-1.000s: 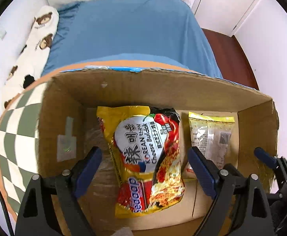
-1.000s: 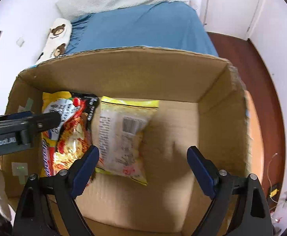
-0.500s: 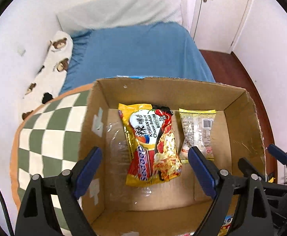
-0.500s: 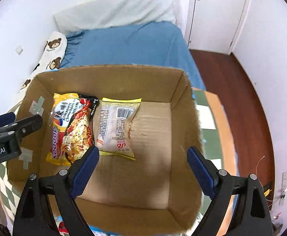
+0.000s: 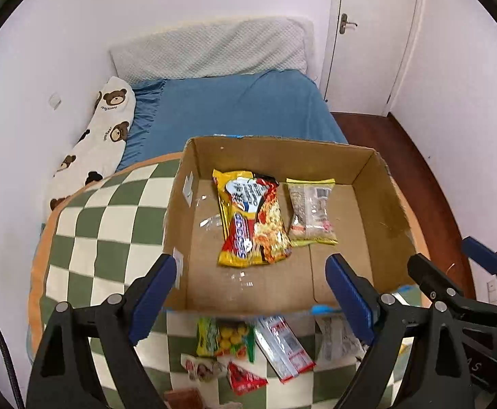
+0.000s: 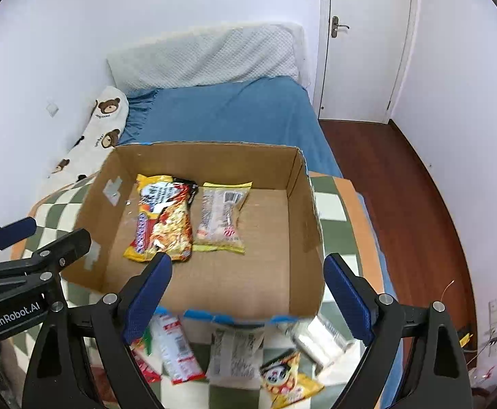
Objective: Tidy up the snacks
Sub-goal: 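Grasp the dark red sauce sachet with the left gripper while the right grasps the white Miz packet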
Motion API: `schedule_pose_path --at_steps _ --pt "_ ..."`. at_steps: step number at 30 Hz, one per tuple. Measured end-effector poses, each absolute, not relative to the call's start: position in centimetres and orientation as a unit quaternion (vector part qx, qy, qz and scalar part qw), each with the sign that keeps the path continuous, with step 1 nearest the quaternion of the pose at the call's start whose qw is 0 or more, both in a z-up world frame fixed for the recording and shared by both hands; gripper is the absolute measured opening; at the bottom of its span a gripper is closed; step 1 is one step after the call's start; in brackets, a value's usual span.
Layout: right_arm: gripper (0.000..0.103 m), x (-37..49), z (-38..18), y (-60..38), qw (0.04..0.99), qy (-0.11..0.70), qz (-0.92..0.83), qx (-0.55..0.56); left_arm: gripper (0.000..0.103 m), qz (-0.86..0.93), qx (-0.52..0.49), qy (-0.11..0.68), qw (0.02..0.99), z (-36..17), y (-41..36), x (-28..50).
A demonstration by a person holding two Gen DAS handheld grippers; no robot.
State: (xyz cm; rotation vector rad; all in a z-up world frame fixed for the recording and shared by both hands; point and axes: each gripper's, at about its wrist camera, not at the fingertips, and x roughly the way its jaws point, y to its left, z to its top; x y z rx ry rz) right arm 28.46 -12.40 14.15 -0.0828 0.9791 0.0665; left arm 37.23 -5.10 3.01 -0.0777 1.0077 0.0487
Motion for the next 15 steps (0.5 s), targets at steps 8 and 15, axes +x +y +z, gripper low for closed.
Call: schedule_pose_path --at_steps 8,15 --pt "0.093 23.9 11.1 -12.6 0.845 0.533 0.050 -0.003 0.090 0.035 -0.067 0.527 0.846 0.7 -2.5 32.1" --pt "0.093 23.1 2.3 -13.5 0.794 0.606 0.045 0.011 0.090 0.088 -0.078 0.632 0.766 -9.9 1.8 27.4"
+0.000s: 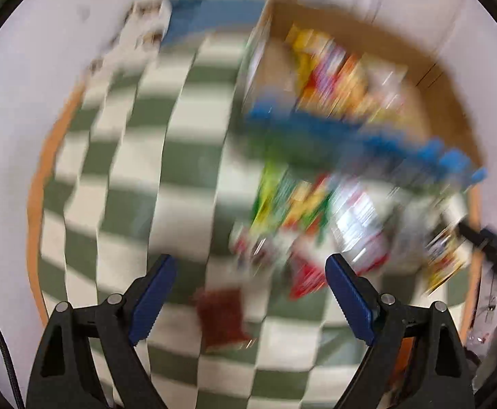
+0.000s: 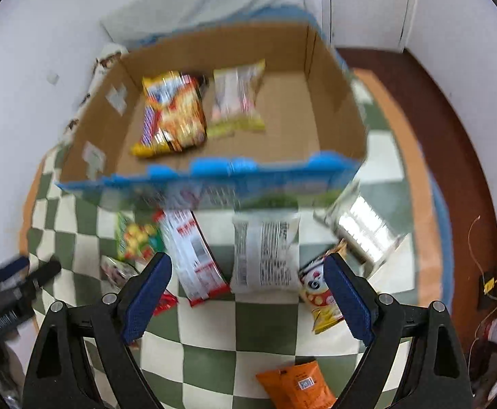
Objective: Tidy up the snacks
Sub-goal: 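Grasp the dark red sauce sachet with the left gripper while the right grasps the white Miz packet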
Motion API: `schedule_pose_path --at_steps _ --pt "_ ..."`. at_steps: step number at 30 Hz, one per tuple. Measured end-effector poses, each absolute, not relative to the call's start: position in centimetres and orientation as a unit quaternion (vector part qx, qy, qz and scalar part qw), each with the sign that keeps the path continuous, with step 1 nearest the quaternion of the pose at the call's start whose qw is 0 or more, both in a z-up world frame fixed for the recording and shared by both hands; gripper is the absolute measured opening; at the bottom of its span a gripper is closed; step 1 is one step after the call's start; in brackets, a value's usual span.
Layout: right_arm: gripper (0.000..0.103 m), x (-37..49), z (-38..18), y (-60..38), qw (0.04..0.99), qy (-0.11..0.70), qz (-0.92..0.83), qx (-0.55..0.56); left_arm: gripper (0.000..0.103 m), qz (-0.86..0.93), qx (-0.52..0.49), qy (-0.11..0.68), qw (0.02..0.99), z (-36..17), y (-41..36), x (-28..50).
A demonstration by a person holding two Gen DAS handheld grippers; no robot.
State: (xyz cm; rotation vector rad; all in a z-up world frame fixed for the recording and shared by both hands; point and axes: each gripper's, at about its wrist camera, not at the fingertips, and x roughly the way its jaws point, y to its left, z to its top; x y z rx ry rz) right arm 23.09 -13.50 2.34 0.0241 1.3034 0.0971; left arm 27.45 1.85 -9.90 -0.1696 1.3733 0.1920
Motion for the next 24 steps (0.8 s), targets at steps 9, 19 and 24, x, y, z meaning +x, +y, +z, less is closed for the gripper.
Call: schedule_pose_path --at_steps 9,19,24 --pt "0.093 26.1 -5.4 -13.0 0.760 0.649 0.022 -0.011 0.090 0.103 -0.148 0.736 0.652 -22.4 4.5 24.0" --pt "0.052 25.9 -9.6 -13.2 0.732 0.681 0.001 -0.017 0.053 0.115 -0.194 0.720 0.656 -24.1 5.2 23.6" --pt "0.051 20.9 -9.8 -12.5 0.700 0.713 0.042 -0.029 0.054 0.073 -0.160 0.726 0.665 -23.6 0.9 23.0"
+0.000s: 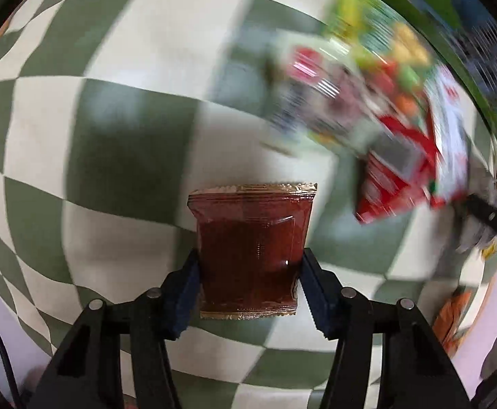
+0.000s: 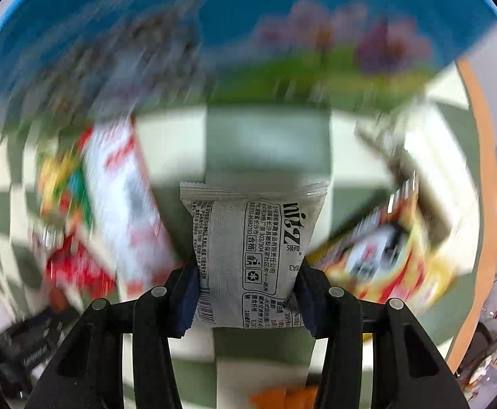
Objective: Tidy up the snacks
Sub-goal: 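Grasp the dark red sauce sachet with the left gripper while the right grasps the white Miz packet, then carry both packets into the box and release them beside the noodle pack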
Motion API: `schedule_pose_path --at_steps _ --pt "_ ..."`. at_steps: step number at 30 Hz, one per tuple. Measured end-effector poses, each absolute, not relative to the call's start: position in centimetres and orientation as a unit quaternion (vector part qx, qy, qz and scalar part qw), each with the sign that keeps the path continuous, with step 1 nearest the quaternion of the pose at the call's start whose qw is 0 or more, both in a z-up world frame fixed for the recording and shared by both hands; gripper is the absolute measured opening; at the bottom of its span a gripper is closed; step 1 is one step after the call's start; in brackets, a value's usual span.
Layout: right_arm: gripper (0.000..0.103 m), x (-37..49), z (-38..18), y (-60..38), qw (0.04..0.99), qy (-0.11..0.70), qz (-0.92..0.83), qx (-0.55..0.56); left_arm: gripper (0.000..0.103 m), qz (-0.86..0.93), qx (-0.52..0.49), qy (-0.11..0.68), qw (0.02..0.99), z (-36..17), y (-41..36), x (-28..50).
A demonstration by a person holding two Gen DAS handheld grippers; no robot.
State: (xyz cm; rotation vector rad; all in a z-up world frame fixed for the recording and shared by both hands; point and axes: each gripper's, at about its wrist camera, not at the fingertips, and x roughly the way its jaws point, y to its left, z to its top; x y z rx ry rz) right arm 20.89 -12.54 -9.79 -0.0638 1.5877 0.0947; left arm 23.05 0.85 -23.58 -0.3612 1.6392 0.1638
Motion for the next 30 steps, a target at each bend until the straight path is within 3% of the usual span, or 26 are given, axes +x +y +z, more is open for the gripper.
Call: schedule_pose_path --at_steps 7,13,19,24,30 --pt "0.051 15.3 -11.8 -12.0 0.655 0.751 0.076 -0.026 0.057 0.030 -0.109 0.740 0.663 -24.7 -4.9 22.8" --pt "0.059 15.1 -12.4 -12.4 0.652 0.755 0.070 -0.012 0.057 0.029 -0.119 0.744 0.656 -25.2 -6.0 23.4" --pt "0.048 14.8 -11.1 -11.3 0.668 0.741 0.072 -0.024 0.053 0.035 -0.120 0.728 0.674 -23.5 -1.4 23.1" --pt "0.047 16.0 -6.6 -11.1 0.690 0.717 0.101 0.003 0.053 0.004 -0.116 0.702 0.703 -18.0 -2.2 23.9" --pt "0.047 18.9 3.1 -11.5 0.735 0.659 0.150 0.044 0.053 -0.049 -0.118 0.640 0.758 -8.2 -3.1 28.1"
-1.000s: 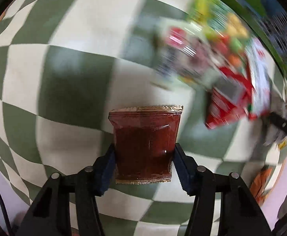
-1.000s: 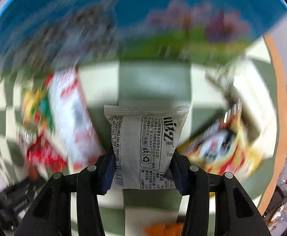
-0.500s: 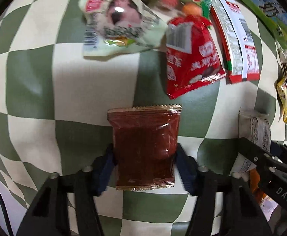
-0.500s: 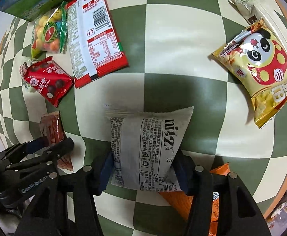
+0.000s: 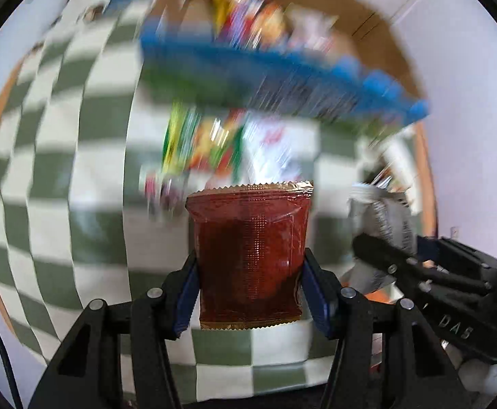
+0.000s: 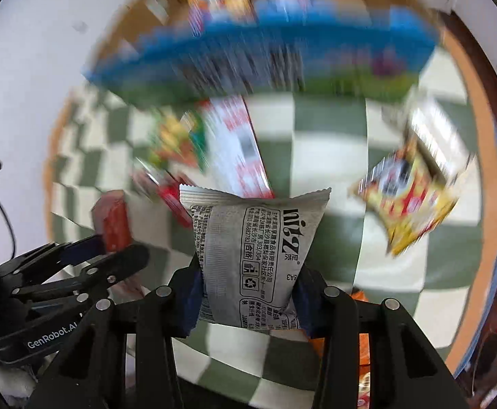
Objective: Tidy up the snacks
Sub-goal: 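Carry both packets into the box and release them beside the noodle pack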
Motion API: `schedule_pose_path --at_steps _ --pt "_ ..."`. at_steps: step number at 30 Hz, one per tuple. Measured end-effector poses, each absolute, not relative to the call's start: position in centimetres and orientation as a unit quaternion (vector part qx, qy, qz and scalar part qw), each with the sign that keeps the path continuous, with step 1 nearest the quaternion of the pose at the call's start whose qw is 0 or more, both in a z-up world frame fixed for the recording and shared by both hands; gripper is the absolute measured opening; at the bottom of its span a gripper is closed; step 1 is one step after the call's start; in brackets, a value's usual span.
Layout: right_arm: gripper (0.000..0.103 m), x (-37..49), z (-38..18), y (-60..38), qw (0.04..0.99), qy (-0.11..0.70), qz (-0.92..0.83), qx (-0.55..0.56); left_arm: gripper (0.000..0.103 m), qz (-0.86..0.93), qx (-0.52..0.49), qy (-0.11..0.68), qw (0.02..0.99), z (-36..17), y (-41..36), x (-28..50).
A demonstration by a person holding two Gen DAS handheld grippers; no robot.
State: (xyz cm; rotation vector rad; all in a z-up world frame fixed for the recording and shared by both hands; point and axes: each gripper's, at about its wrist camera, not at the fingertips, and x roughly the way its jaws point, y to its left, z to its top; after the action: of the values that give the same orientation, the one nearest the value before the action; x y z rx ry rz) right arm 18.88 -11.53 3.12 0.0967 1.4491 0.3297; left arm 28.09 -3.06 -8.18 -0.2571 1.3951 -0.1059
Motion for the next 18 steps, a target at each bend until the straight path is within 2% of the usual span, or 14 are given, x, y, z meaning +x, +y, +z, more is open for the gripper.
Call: schedule_pose_path --at_steps 4,8,14,18 --pt "0.047 23.2 9.2 -11.7 0.765 0.621 0.158 0.066 0.053 -0.071 -0.113 0.603 0.787 -2.8 -4.0 32.0" --pt "0.047 28.9 11.0 -11.9 0.790 0.593 0.144 0.062 0.053 -0.064 -0.080 0.591 0.800 -1.0 -4.6 37.8" --pt "0.047 35.2 8.6 -11.3 0.784 0.602 0.136 0.061 0.053 -0.055 -0.071 0.649 0.756 -5.5 -3.3 46.3" --pt "0.047 37.2 5.2 -10.6 0.769 0.623 0.132 0.056 0.053 -0.046 -0.073 0.685 0.724 -9.1 -2.8 48.0"
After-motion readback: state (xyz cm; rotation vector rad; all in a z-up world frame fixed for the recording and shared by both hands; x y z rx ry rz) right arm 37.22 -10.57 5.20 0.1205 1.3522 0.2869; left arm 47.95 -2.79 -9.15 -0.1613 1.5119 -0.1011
